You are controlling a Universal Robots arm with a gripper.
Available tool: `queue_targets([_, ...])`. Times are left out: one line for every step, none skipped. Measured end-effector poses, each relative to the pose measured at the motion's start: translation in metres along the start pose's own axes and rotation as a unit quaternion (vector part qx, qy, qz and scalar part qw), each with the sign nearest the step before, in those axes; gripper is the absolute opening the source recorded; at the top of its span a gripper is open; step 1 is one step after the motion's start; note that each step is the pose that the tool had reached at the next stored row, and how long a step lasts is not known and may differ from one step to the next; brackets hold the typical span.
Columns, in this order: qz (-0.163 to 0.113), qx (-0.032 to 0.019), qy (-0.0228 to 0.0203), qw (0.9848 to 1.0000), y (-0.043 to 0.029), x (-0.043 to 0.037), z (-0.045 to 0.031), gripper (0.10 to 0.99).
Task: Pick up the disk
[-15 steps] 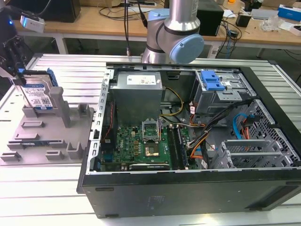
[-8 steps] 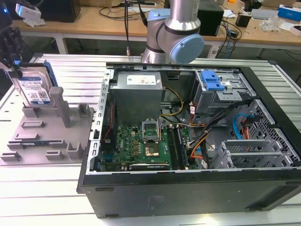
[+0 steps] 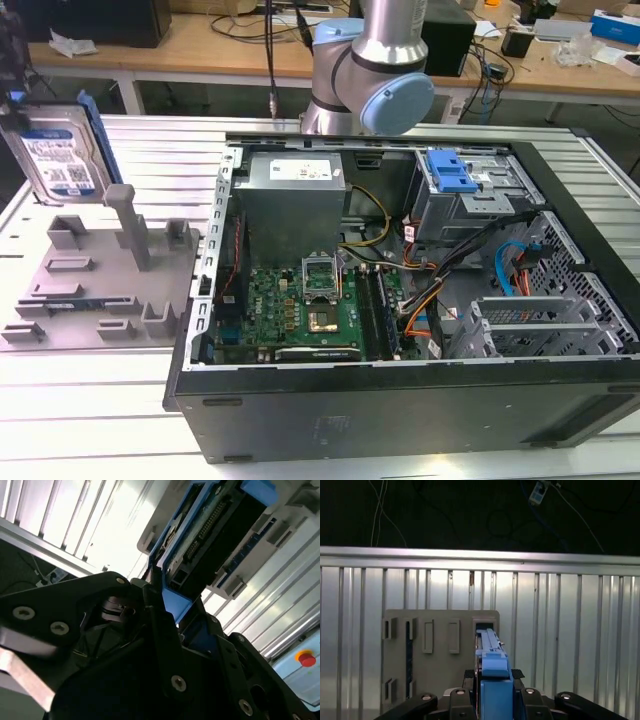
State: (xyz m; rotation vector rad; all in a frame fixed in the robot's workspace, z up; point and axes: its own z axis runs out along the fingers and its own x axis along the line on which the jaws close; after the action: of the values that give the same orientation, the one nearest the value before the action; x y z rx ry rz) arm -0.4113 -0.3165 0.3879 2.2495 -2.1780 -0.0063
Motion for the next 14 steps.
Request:
queue_targets([0.000,0.0000,0.0000,1.0000,0.0001,0.0000,-0.0068,0.369])
queue_targets([0.000,0.0000,0.0000,1.0000,0.0001,0.0000,-0.0110,0.369])
queue_targets([0.000,0.0000,0.0000,1.0000,0.0002,0.0001,-0.0181,0.369])
queue_targets([0.000,0.0000,0.0000,1.0000,0.0002,0.0001,-0.0231,0.369])
queue_targets([0.000,0.0000,0.0000,1.0000,0.0002,0.0001,-0.0271,0.369])
queue_targets([0.000,0.0000,0.0000,1.0000,0.0002,0.0002,-0.0328,0.369])
queue_targets([0.000,0.0000,0.0000,1.0000,0.0002,0.0002,-0.0372,0.369])
queue_targets([0.000,0.0000,0.0000,1.0000,0.0003,0.0002,-0.0436,0.369])
queue_targets([0.000,0.0000,0.0000,1.0000,0.0003,0.0002,-0.0496,0.369])
queue_targets([0.000,0.0000,0.0000,1.0000,0.0004,0.0003,-0.0581,0.369])
queue_targets([0.000,0.0000,0.0000,1.0000,0.0004,0.0003,-0.0656,0.369])
queue_targets([0.000,0.0000,0.0000,1.0000,0.0003,0.0003,-0.0706,0.369])
queue_targets([0.000,0.0000,0.0000,1.0000,0.0003,0.0003,-0.0760,0.369])
queue_targets([0.000,0.0000,0.0000,1.0000,0.0003,0.0004,-0.0819,0.369])
